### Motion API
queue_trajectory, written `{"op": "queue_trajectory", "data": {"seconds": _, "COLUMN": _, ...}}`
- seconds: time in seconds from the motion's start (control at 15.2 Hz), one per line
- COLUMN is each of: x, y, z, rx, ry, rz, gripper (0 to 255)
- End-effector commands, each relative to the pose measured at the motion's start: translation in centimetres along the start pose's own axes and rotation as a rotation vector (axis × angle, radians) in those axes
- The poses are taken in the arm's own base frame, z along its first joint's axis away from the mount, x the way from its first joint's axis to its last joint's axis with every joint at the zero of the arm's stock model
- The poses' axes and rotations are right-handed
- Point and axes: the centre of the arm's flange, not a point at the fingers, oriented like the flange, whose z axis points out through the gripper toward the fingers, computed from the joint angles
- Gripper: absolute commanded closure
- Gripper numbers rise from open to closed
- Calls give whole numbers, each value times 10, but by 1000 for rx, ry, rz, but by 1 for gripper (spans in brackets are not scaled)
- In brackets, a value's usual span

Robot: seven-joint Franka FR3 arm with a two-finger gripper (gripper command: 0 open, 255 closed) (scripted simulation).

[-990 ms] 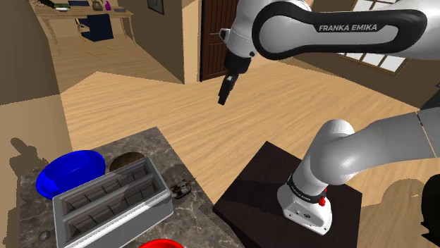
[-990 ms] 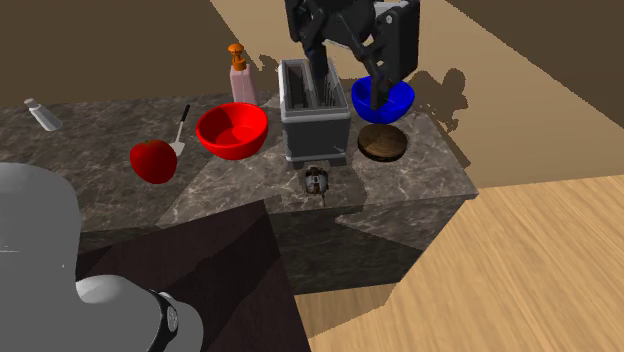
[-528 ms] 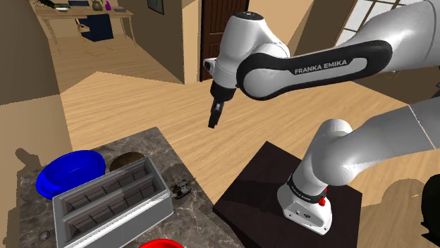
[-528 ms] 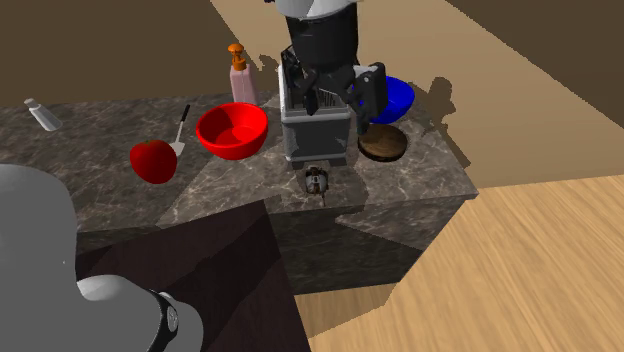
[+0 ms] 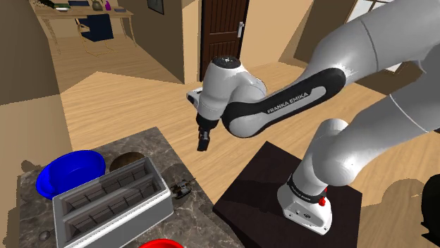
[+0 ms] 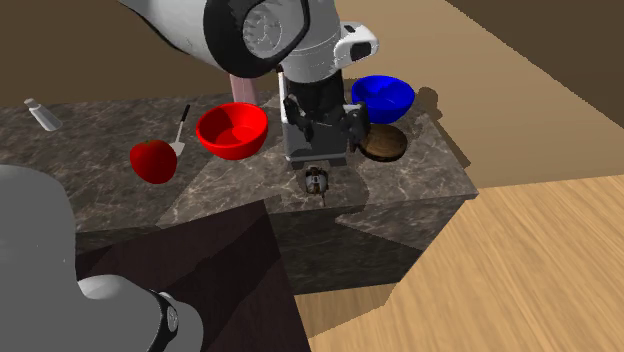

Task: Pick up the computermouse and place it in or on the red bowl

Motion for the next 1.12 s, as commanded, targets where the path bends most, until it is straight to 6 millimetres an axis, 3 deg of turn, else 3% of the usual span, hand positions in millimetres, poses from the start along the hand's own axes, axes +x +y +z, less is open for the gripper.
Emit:
{"op": "queue_trajectory", "data": {"seconds": 0.0, "x": 3, "y": -16, "z": 23, "rx": -5, "ry": 6, "rz": -50, "gripper": 0}}
{"op": "queue_trajectory", "data": {"seconds": 0.92, "x": 20, "y": -102, "z": 188, "rx": -40, "ry": 30, "rz": -387, "gripper": 0}}
{"op": "queue_trajectory", "data": {"seconds": 1.06, "x": 20, "y": -106, "z": 200, "rx": -42, "ry": 31, "rz": -402, "gripper": 0}}
